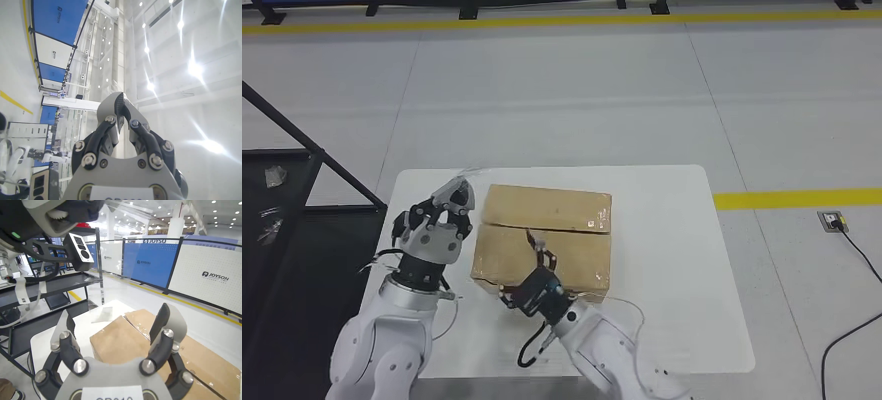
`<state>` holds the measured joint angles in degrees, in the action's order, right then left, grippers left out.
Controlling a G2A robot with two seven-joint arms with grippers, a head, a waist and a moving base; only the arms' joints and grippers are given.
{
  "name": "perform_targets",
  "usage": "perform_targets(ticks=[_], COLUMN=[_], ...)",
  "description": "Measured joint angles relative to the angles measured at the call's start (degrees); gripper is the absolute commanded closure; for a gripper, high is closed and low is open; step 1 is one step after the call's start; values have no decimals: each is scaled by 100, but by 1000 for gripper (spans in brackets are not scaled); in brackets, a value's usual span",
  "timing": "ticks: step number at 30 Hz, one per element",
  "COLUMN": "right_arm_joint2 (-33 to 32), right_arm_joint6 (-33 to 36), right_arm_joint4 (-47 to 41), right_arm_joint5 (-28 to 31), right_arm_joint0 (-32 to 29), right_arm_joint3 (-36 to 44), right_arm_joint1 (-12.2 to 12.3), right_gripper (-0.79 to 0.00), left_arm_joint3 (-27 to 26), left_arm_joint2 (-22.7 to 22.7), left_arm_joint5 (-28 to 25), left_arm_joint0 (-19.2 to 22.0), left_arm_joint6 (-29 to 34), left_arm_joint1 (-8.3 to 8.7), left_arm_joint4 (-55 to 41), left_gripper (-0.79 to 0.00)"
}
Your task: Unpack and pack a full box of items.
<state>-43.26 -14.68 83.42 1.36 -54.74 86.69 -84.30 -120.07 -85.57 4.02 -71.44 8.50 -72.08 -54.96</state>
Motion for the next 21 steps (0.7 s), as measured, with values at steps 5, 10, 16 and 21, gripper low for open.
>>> perform_targets(ticks=[5,10,16,21], right_arm_joint2=[117,98,44,53], right_arm_joint6=[-127,-8,-26,-526], right_arm_joint4=[323,112,247,569], right_arm_joint5=[-592,-747,-785,-1276], right_arm_joint0=[-224,-280,-337,-456], right_arm_joint3=[185,232,286,271], right_arm_joint1=[-69,-101,-99,-153], right_gripper=[-785,-785,-785,-785], left_arm_joint3=[-113,-139,-69,-27], left_arm_joint2=[198,314,408,461], left_arm_joint5=[-24,-79,-131,-148], left_arm_joint0=[66,114,152,175], left_arm_joint6=[-220,-326,-386,-404], left_arm_joint1=[-36,-62,-88,-106], left_arm_joint4=[-70,-41,5,35], left_gripper=[0,0,0,0])
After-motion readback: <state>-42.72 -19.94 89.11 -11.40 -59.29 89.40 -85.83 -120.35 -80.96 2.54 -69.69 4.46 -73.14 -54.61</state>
